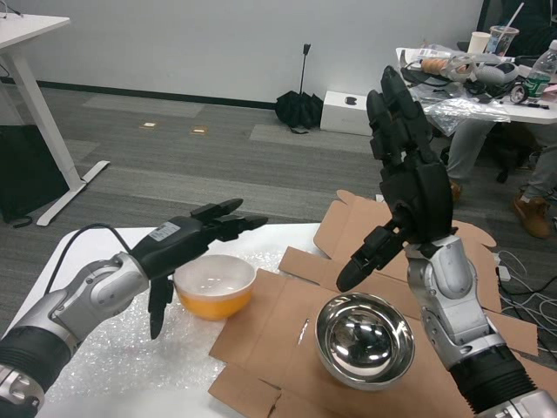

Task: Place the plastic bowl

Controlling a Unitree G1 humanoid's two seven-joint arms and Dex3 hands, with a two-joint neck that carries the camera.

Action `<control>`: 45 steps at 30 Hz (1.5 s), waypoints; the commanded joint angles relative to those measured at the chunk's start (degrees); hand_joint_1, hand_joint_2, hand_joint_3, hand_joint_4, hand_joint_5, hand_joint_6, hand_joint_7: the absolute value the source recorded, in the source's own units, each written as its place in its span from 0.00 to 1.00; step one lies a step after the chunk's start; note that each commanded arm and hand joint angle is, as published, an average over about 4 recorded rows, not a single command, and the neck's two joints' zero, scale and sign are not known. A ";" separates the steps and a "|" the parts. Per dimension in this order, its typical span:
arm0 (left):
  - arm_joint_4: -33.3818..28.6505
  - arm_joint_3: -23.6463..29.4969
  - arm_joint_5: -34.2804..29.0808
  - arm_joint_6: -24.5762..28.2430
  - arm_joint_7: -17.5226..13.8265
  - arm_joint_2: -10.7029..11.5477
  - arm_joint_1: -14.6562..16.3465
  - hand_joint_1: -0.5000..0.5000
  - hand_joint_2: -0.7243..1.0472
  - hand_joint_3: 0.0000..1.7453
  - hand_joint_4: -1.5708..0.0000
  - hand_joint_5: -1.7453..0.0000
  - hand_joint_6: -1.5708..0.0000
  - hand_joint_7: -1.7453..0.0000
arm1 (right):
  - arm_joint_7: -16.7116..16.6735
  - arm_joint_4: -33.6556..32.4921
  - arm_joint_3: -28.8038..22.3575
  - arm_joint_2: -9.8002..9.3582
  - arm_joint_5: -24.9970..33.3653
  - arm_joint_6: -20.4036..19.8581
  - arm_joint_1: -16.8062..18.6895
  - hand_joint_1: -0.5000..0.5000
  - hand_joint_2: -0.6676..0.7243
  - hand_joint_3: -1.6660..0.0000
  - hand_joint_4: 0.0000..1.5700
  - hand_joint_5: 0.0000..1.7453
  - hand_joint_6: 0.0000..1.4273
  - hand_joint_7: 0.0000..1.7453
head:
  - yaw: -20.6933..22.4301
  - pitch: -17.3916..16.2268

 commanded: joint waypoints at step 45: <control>-2.66 19.19 -56.54 -7.97 4.46 -8.08 7.02 0.12 0.12 0.05 0.05 0.94 0.08 0.84 | -0.44 1.20 -0.48 0.30 0.94 -1.18 -0.70 0.04 0.77 1.00 0.00 0.00 0.00 0.00 | 0.14 7.39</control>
